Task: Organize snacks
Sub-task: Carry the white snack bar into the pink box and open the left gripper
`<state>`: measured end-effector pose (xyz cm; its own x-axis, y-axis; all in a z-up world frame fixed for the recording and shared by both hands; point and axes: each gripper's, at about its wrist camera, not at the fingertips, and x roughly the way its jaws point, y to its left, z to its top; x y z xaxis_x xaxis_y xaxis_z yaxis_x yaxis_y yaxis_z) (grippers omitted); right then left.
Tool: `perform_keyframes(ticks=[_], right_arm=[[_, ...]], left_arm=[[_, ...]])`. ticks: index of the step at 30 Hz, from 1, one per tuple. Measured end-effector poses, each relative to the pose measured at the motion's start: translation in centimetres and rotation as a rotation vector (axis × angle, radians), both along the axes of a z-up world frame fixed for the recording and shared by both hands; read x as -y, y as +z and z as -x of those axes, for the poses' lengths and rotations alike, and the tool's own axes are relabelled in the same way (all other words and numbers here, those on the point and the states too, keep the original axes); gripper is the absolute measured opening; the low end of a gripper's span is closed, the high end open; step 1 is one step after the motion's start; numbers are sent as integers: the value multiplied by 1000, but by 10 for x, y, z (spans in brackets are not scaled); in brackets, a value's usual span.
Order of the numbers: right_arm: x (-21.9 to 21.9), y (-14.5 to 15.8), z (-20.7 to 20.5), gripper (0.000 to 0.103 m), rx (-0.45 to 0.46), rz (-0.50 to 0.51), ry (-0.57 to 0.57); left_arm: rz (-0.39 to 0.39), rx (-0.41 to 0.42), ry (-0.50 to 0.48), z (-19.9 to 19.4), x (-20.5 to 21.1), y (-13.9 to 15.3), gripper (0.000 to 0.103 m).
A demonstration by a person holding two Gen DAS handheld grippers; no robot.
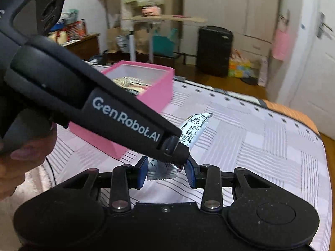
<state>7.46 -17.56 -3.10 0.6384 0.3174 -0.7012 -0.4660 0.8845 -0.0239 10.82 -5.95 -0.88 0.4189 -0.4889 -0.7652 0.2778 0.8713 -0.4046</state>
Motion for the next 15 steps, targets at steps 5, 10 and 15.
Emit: perform_keyframes(ticks=[5,10,15], right_arm=[[-30,19,-13,43,40,5,79],[-68,35,-22,43,75,-51,186],[-104,39,-46,37,103,-99,278]], left_arm=[[21,51,58,8,-35,17,41],[44,128,129,12,-78,36,41],[80,122,217,-4,-130,39,41]])
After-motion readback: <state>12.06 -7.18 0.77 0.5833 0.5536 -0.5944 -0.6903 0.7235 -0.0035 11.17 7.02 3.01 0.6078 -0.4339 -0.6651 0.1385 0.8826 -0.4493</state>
